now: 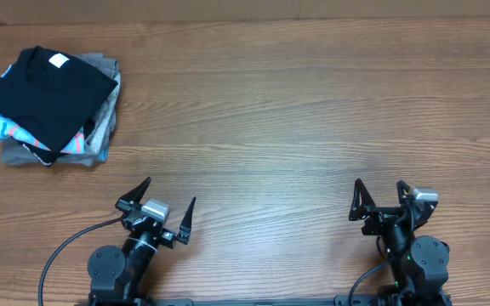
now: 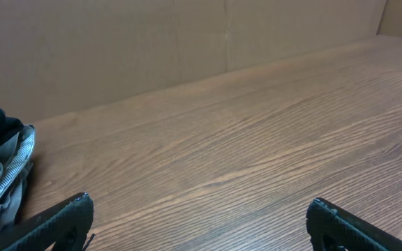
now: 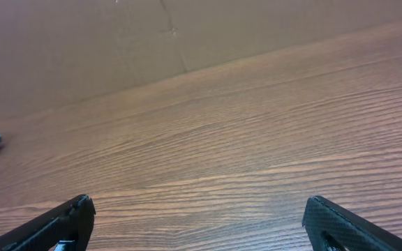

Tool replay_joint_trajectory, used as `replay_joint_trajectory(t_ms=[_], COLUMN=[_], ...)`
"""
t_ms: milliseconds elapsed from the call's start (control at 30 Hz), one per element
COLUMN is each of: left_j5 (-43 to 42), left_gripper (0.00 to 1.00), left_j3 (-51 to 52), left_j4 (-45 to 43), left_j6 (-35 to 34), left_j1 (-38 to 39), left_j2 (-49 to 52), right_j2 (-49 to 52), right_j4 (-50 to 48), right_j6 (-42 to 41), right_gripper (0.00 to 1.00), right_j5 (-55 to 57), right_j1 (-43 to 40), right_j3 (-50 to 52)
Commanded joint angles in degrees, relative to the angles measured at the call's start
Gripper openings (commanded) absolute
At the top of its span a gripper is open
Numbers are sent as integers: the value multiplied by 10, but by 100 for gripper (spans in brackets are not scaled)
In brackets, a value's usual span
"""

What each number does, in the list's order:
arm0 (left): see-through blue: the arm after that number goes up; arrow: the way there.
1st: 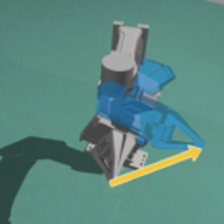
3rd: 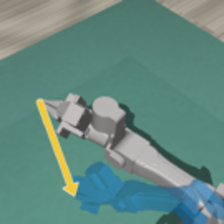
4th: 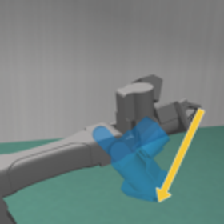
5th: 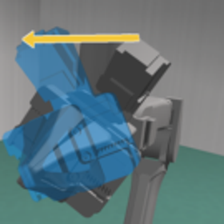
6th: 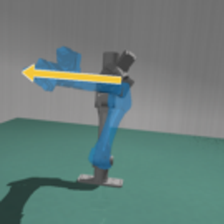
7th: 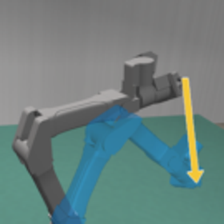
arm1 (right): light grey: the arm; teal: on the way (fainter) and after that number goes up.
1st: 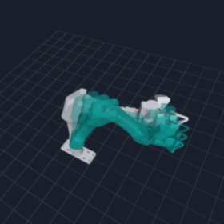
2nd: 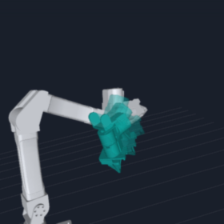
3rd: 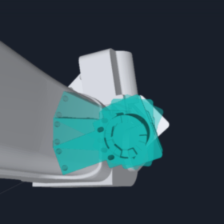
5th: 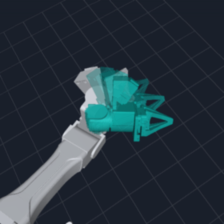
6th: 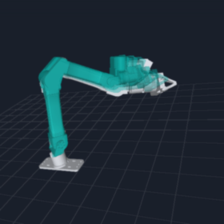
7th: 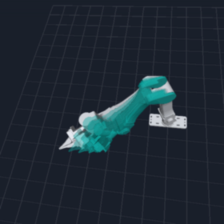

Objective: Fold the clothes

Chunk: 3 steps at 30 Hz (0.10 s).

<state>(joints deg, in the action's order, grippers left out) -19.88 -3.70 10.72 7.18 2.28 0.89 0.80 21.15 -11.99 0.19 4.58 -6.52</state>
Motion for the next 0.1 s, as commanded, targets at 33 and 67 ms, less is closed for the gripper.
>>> replay_joint_trajectory(t_ms=[33, 67], left_j5=[6, 6], left_gripper=[100, 100], left_j3=[3, 3], left_j4=[-2, -3], left_j6=[-10, -10], left_j1=[7, 7], left_j2=[-6, -6], right_j2=[-6, -6], right_j4=[-2, -2], right_j6=[0, 0], right_gripper=[100, 100], right_j5=[-3, -3], right_j1=[-2, -2], right_j3=[2, 2])
